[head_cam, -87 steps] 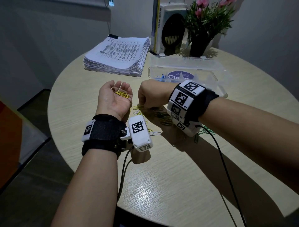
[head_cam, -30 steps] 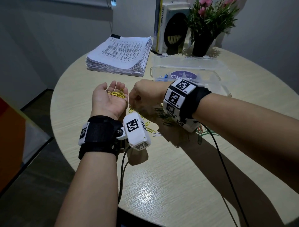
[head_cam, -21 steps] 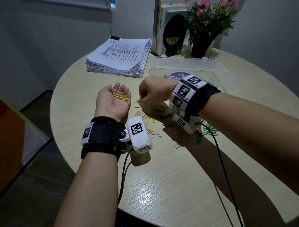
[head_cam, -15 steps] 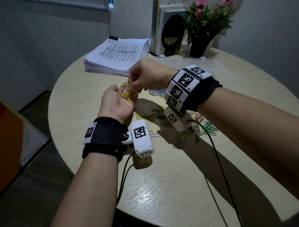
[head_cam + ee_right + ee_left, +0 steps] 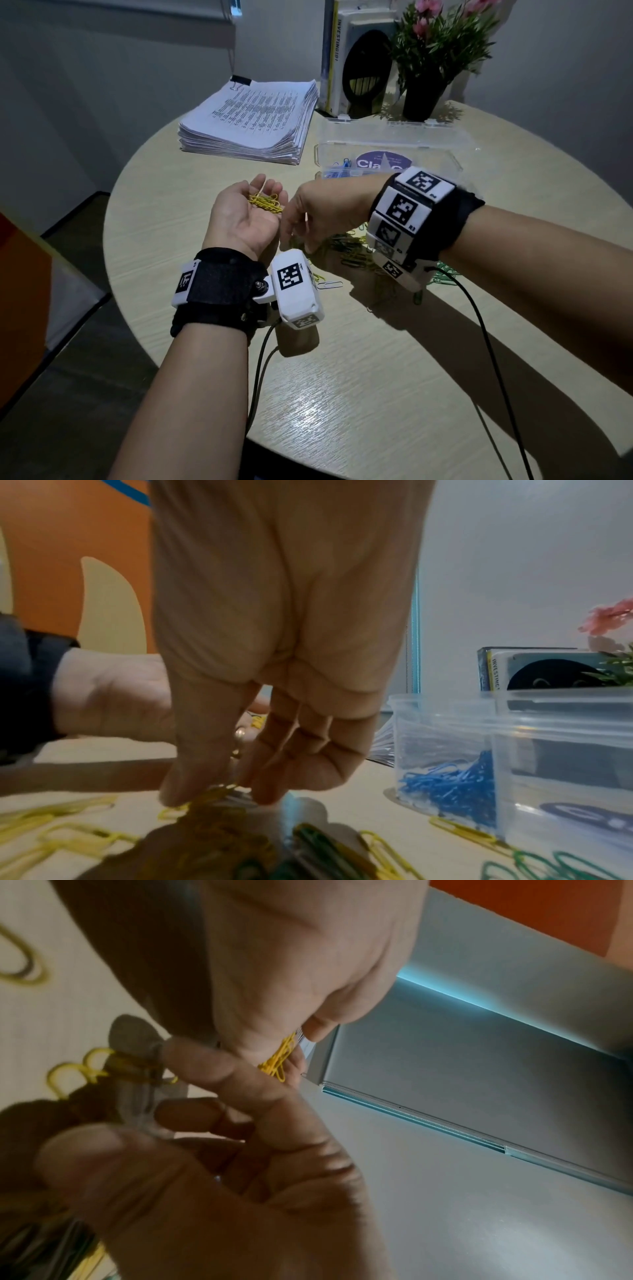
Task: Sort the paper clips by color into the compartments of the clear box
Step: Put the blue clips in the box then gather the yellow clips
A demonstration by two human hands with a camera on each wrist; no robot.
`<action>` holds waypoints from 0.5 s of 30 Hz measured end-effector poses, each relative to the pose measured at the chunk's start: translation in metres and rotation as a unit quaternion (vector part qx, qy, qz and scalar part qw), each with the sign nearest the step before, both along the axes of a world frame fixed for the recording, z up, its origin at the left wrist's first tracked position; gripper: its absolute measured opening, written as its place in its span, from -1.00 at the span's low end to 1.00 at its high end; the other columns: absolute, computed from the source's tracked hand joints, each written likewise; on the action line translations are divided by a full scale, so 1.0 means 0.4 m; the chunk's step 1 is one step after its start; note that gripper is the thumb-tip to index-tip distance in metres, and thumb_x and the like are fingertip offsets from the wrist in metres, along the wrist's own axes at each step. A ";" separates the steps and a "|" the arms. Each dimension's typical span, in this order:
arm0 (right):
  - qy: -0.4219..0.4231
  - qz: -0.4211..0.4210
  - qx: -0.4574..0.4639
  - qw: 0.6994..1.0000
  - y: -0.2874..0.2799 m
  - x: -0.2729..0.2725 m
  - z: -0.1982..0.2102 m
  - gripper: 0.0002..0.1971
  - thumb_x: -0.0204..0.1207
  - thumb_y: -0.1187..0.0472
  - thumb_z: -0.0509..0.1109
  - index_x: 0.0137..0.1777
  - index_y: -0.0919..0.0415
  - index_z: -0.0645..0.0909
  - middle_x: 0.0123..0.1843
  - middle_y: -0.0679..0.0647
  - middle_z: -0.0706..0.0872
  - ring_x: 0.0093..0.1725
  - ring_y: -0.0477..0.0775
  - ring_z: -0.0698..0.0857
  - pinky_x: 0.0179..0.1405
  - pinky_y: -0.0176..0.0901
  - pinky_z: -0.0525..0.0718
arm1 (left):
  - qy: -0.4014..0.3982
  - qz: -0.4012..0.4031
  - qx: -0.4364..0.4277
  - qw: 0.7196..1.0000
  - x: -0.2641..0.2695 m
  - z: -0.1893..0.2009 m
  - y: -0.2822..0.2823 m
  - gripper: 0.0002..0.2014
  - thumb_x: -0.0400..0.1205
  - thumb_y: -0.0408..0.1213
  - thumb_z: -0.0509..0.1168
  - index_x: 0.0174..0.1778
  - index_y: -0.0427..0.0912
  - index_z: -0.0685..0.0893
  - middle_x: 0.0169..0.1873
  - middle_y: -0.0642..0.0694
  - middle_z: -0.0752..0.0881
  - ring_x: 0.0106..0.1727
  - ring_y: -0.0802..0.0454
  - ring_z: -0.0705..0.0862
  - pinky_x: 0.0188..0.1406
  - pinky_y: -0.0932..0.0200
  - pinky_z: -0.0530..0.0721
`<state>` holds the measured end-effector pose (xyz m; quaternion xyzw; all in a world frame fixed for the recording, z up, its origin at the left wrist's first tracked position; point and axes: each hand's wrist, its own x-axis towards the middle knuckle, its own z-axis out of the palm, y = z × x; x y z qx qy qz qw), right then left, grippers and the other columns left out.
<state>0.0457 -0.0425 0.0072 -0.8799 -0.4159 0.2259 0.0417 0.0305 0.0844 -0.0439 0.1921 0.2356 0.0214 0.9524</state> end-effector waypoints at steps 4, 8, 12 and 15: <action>-0.031 0.007 -0.021 0.999 -0.011 0.003 -0.005 -0.61 0.40 0.29 0.54 0.22 -0.01 0.71 0.00 -0.13 0.75 -0.08 -0.18 0.64 -0.22 -0.56 0.49 | 0.012 -0.006 0.014 1.000 0.004 -0.007 -0.001 -0.67 0.76 -0.23 -0.02 -0.15 -0.29 0.58 -0.30 -0.15 0.59 -0.26 0.00 0.59 -0.19 0.14 0.59; -0.047 -0.005 -0.010 0.999 -0.018 0.004 -0.008 -0.71 0.44 0.29 0.52 0.16 0.09 0.74 -0.01 -0.10 0.79 -0.13 -0.20 0.65 -0.41 -0.69 0.44 | 0.010 -0.011 0.019 1.000 0.005 -0.008 -0.003 -0.66 0.76 -0.22 -0.02 -0.14 -0.29 0.58 -0.27 -0.15 0.60 -0.25 0.00 0.60 -0.17 0.13 0.59; -0.070 0.001 -0.043 0.997 -0.016 0.003 -0.013 -0.78 0.52 0.24 0.45 0.16 0.13 0.71 -0.12 -0.11 0.64 -0.10 -0.09 0.61 -0.36 -0.56 0.40 | 0.007 -0.014 0.025 1.000 0.003 -0.007 -0.011 -0.66 0.76 -0.21 -0.03 -0.13 -0.29 0.58 -0.27 -0.15 0.59 -0.25 0.00 0.60 -0.14 0.13 0.59; -0.094 0.015 -0.074 0.993 -0.010 0.004 -0.016 -0.80 0.54 0.19 0.41 0.15 0.16 0.68 -0.12 -0.06 0.60 -0.13 -0.06 0.55 -0.42 -0.49 0.37 | 0.007 -0.015 0.030 0.999 0.001 -0.007 -0.015 -0.67 0.76 -0.21 -0.02 -0.12 -0.29 0.58 -0.26 -0.15 0.59 -0.26 0.01 0.60 -0.16 0.13 0.59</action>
